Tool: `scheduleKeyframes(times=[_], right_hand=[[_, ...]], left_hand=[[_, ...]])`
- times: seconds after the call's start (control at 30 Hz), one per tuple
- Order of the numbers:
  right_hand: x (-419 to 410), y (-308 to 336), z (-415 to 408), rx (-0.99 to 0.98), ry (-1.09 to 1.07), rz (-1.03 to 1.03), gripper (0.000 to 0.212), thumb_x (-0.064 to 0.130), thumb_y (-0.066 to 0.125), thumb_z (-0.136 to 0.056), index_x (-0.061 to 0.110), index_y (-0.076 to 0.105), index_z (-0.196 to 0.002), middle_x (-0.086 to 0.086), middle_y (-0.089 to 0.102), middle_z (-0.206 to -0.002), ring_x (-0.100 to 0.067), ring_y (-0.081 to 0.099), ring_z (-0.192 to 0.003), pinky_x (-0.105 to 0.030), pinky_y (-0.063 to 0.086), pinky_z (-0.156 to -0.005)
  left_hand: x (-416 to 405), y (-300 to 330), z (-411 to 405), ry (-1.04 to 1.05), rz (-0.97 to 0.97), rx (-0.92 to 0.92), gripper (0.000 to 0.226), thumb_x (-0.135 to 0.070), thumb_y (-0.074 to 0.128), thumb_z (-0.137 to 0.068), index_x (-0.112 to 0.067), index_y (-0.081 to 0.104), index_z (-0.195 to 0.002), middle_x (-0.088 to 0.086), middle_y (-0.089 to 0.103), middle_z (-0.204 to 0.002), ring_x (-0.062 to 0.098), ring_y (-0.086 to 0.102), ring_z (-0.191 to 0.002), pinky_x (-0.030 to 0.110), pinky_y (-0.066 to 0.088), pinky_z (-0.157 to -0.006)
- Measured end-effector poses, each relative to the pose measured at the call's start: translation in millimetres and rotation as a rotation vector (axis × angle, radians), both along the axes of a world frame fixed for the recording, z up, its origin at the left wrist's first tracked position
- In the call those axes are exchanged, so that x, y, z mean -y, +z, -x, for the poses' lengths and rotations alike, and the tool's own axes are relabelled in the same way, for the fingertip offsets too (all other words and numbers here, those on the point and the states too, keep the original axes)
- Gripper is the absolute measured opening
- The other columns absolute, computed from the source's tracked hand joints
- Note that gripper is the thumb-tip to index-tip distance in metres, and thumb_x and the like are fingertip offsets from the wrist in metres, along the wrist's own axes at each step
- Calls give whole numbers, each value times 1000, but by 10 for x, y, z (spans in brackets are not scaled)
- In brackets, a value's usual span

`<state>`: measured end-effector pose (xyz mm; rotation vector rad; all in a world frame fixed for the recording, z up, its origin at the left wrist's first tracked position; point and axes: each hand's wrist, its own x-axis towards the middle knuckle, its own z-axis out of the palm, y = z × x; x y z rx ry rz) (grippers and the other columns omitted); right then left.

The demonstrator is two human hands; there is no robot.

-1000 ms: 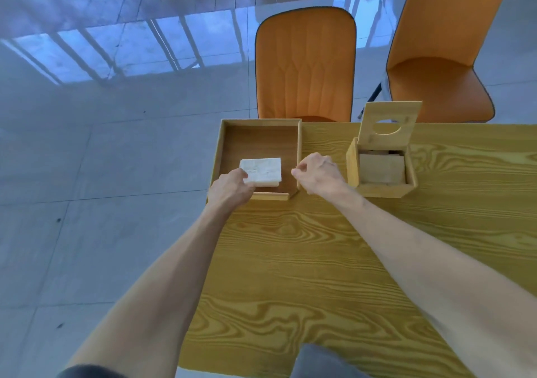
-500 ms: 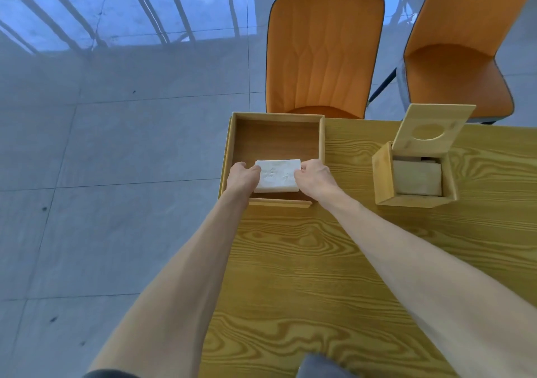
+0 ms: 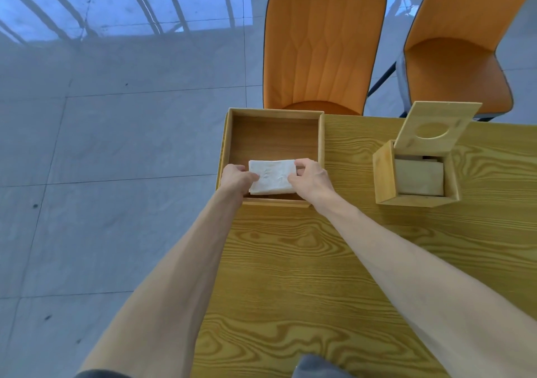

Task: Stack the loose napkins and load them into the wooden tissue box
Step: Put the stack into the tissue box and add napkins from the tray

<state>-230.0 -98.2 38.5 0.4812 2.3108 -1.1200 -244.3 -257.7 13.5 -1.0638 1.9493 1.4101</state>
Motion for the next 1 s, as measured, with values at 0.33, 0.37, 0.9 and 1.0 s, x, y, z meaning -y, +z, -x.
scheduleKeyframes(times=[0.33,0.37,0.9,1.0], right_hand=[[-120,-121,-9,-91,94,12,74,16,68,-86,20,31,-150,-3,56,-128,-23,58,-115,-41,51,-96],[-137,-112,-6,-117,118,18,77,16,69,-84,22,30,-151,-3,55,-129,-22,57,-115,-40,50,-97],[-254,-107,-112,-459,435,-266,30,20,68,-89,23,66,-119,-3,71,-111,-22,66,-98,-35,53,-80],[-251,-107,-110,-490,435,-267,30,19,67,-89,24,66,-118,-1,71,-109,-21,66,-95,-33,54,-76]], left_hand=[[115,118,-113,-292,-51,-157,33,-8,73,-87,-14,65,-118,8,66,-120,23,61,-111,29,49,-82],[136,136,-132,-325,-68,-189,29,-10,73,-87,-16,66,-115,6,67,-119,20,62,-108,28,49,-82],[169,71,-253,-582,62,-402,33,-7,74,-83,-24,70,-111,-4,72,-107,18,65,-103,41,55,-92],[169,66,-256,-611,122,-419,31,-9,73,-85,-25,69,-111,-4,70,-112,17,62,-106,38,54,-91]])
